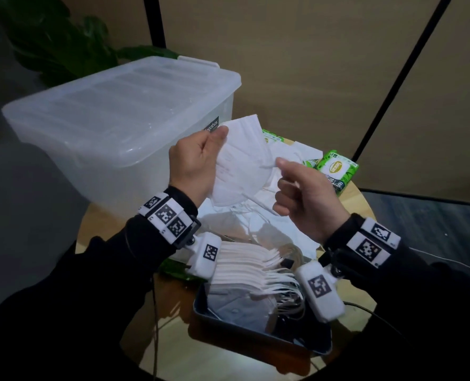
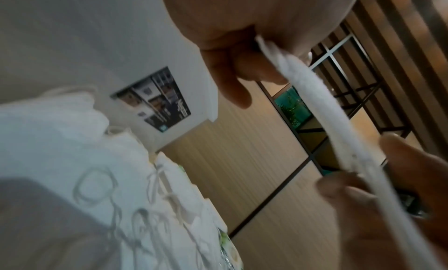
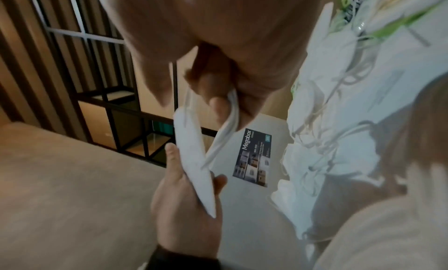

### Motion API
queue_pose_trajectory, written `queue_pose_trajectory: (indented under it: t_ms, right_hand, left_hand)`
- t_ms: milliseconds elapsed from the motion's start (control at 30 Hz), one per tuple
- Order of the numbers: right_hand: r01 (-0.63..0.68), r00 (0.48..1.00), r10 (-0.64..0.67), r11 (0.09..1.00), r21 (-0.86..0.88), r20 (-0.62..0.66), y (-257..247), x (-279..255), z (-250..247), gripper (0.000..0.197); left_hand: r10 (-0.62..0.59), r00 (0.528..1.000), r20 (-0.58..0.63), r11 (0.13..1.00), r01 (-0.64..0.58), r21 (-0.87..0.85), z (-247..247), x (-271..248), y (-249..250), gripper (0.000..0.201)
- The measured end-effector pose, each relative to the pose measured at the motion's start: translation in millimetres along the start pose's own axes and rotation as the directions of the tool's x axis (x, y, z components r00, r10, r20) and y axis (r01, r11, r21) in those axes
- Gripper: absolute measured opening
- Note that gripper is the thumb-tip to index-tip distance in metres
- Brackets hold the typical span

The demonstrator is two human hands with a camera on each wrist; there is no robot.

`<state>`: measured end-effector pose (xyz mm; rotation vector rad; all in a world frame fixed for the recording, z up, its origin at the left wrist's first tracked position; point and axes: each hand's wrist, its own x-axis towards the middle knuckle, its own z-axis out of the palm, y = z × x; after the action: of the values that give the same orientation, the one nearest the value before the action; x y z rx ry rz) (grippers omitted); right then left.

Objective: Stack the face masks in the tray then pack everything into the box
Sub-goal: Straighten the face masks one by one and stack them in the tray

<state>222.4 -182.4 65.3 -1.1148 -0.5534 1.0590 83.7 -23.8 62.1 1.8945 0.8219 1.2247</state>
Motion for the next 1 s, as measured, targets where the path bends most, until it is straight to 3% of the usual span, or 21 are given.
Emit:
queue_pose_trajectory:
  t_ms: [133,200,267,367,533,667,733,833,933,1000]
  right_hand:
    - [0.018,0.999,-0.023,0.972,-0.232,-0.022,2,3,-7,0.036]
    - [0.07,0.995,-0.087,0.954,-0.29,-0.046,-2,3,-14,0.034]
    - [0.123,0.985,-0.158,0.918,-0.378,-0.063,-9,2,-22,0.023]
    - [0.151,0.98,-0.193,0.872,-0.466,-0.043,-12,1,-31,0.017]
    - [0.075,0.985,-0.138,0.883,-0.464,-0.103,-8,0,-46,0.024]
    - [0.095,0.943,-0.205,0.921,-0.377,-0.262,-17,1,-71,0.031]
    - [0.122,0.957,-0.215,0.908,-0.401,-0.195,-15,0,-73,0.036]
    - [0.069,0.996,-0.041,0.908,-0.413,0.075,-10,-14,-63,0.031]
    - [-0.004,0.947,0.148,0.894,-0.448,0.286,-14,-28,-61,0.019]
    - [-0.047,0.874,0.295,0.842,-0.537,0.386,-16,-33,-62,0.013]
  left_hand:
    - [-0.059,0.996,0.069,0.98,0.071,-0.188,11,-10,-1,0.066]
    - [-0.044,0.982,0.181,0.974,0.082,-0.21,9,-11,2,0.051]
    - [0.009,0.945,0.326,0.98,0.057,-0.191,1,-9,8,0.021]
    - [0.067,0.869,0.491,0.993,-0.009,-0.118,-10,-10,11,0.028]
    - [0.129,0.821,0.556,0.977,-0.2,0.068,-23,-11,13,0.009]
    - [0.083,0.846,0.526,0.974,-0.182,0.138,-54,2,7,0.018]
    - [0.073,0.82,0.567,0.975,-0.179,0.134,-62,-1,9,0.02]
    - [0.008,0.717,0.697,0.993,-0.085,0.077,-67,-17,15,0.025]
    - [-0.051,0.574,0.817,0.998,0.051,0.027,-70,-35,14,0.024]
    - [-0.083,0.495,0.865,0.992,0.12,0.027,-70,-46,11,0.018]
